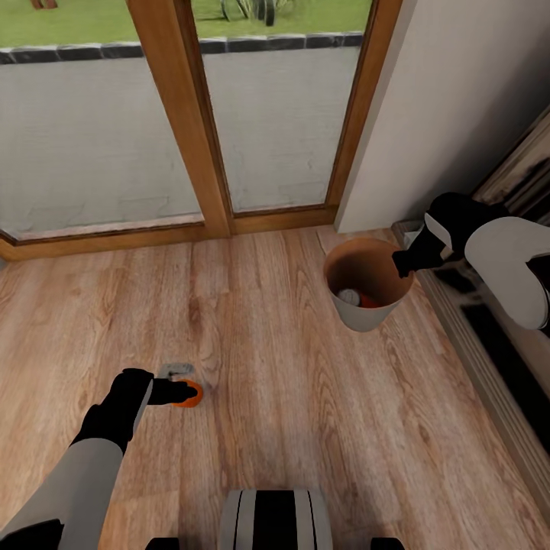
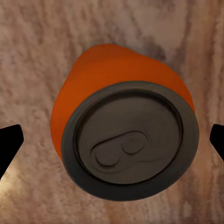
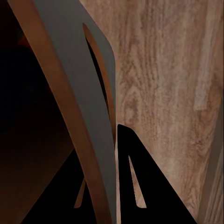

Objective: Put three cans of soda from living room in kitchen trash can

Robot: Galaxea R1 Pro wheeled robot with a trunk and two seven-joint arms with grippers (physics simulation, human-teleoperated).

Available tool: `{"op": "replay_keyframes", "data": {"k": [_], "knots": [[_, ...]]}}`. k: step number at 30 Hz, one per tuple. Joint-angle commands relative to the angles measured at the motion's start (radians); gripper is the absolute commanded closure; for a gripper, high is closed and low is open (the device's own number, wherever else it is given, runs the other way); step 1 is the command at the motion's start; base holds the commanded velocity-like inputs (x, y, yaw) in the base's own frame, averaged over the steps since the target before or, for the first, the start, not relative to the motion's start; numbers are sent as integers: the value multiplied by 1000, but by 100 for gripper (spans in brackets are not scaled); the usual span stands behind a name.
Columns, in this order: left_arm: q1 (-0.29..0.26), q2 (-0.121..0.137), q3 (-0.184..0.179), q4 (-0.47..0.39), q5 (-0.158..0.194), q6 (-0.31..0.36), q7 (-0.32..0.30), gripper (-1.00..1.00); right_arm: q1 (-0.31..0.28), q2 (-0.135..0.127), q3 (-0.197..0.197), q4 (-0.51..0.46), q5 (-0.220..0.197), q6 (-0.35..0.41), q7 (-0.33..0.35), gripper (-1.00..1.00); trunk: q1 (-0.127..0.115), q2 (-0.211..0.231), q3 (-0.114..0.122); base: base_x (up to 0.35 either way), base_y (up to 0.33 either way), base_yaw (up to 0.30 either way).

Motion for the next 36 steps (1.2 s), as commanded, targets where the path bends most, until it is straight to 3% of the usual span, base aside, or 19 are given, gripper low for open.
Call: {"op": "replay_keyframes", "data": {"k": [1,16,23,32,33,36], "knots": [[0,0,0,0,0,0,0,-100,-1,0,-9,0,-12,2,5,100,0,0,0,0,0,0],[1,-1,0,-1,0,0,1,-100,3,0,-9,0,-12,2,5,100,0,0,0,43,0,0],[1,-7,-1,-1,-1,1,1,-100,3,0,-9,0,-12,2,5,100,3,-2,-27,0,0,0],[1,-12,-1,-1,-1,1,1,-100,5,0,-8,0,-12,2,5,100,3,-2,-27,0,0,0],[1,-12,-1,-1,-2,1,1,100,5,1,-8,0,-12,2,5,100,3,-2,-27,0,0,0],[4,-11,-1,-2,-3,0,1,100,5,0,-9,0,-12,2,5,100,3,-2,-27,0,0,0]]}}
